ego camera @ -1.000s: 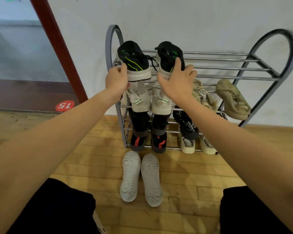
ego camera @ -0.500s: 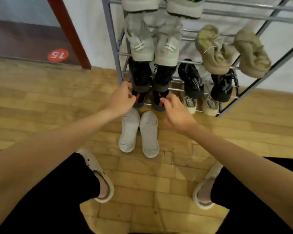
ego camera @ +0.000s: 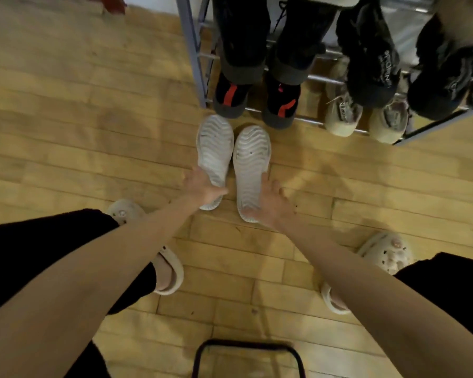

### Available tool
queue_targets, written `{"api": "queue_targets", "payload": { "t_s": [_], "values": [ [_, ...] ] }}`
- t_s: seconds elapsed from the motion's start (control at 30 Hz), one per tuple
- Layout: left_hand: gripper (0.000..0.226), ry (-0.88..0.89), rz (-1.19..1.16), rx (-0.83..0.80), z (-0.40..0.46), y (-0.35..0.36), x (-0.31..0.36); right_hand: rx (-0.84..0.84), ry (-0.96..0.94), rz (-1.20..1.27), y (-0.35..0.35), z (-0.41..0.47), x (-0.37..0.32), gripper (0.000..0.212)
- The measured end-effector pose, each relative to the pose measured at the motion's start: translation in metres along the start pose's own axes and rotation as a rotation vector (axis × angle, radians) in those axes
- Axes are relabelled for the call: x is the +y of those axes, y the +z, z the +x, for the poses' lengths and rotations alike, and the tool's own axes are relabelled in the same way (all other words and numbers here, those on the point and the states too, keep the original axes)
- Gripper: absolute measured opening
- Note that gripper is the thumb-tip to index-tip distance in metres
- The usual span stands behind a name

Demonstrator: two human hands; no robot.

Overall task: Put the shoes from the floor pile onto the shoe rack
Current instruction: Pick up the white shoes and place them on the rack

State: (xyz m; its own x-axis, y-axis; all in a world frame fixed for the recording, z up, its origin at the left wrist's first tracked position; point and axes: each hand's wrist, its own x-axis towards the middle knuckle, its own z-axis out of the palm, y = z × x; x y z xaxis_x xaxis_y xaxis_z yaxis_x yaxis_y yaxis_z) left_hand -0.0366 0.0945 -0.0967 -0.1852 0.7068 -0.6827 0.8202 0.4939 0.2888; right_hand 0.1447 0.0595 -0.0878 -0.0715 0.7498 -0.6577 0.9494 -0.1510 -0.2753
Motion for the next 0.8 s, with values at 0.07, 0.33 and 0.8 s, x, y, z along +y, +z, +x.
{"api": "queue_targets", "payload": {
  "t_s": [0.07, 0.33, 0.8],
  "values": [
    [0.12, -0.013, -0.04, 0.019, 0.005, 0.005, -0.001, -0.02, 0.025, 0.014, 0.009, 0.007, -0.008, 0.121],
    [0.11, -0.114, -0.099, -0.005, 0.007, 0.012, -0.009, 0.042, 0.07, 0.12, 0.025, 0.009, -0.021, 0.121],
    [0.074, -0.14, -0.679, -0.16, -0.106, -0.057, -0.004, -0.156, 0.265, 1.489, -0.09, -0.11, 0.024, 0.026]
  ]
}}
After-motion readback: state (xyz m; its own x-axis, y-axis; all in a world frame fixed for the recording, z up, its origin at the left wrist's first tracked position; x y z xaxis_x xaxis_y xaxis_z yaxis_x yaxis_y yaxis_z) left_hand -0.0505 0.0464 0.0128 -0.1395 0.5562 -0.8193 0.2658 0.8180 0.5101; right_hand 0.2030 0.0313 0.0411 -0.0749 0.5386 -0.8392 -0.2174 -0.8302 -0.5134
